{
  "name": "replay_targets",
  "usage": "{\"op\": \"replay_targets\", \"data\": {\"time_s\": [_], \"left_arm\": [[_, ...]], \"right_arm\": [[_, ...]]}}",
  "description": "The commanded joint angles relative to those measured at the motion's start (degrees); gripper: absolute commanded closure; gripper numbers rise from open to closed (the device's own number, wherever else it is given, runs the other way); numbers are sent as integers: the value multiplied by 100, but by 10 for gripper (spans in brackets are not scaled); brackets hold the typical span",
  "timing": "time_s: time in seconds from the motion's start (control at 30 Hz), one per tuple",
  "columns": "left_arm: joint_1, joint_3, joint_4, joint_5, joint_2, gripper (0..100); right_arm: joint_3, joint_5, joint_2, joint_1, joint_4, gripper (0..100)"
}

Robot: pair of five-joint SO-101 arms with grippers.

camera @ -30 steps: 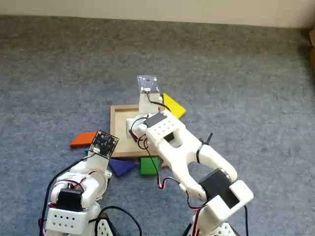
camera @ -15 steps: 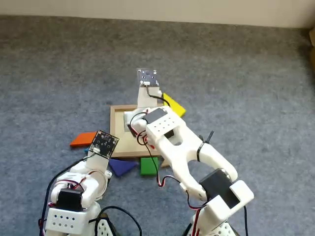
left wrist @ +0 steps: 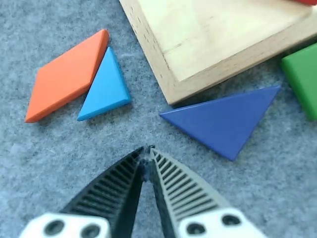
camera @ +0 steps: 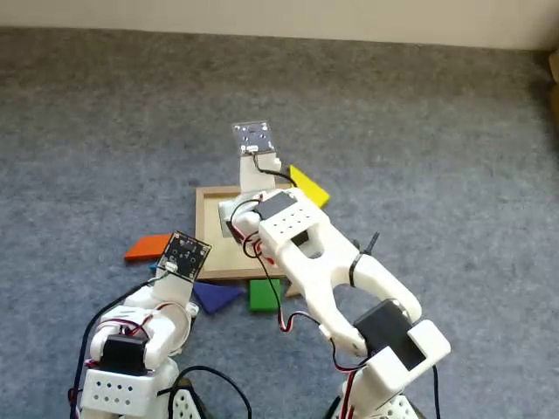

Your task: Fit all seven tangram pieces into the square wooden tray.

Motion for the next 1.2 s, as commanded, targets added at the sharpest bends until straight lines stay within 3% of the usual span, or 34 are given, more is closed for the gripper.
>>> {"op": "replay_targets", "data": {"time_s": [0.0,0.2,0.43,0.63,0.83,1.03,1.17], "left_arm": [[-31,110,9,26,-286,994],[-31,110,9,26,-286,994],[-31,110,9,26,-286,994],[-31,110,9,26,-286,994],[-31,110,9,26,-286,994],[-31,110,9,26,-286,994],[-31,110,9,26,-286,994]], "right_arm": [[75,70,163,31,-127,903],[127,79,593,523,-84,903],[66,976,576,989,804,903],[-233,993,576,1033,910,904],[-927,1002,224,1051,1640,904],[-1103,985,-171,1323,1560,904],[-1068,993,75,1613,602,904]]}}
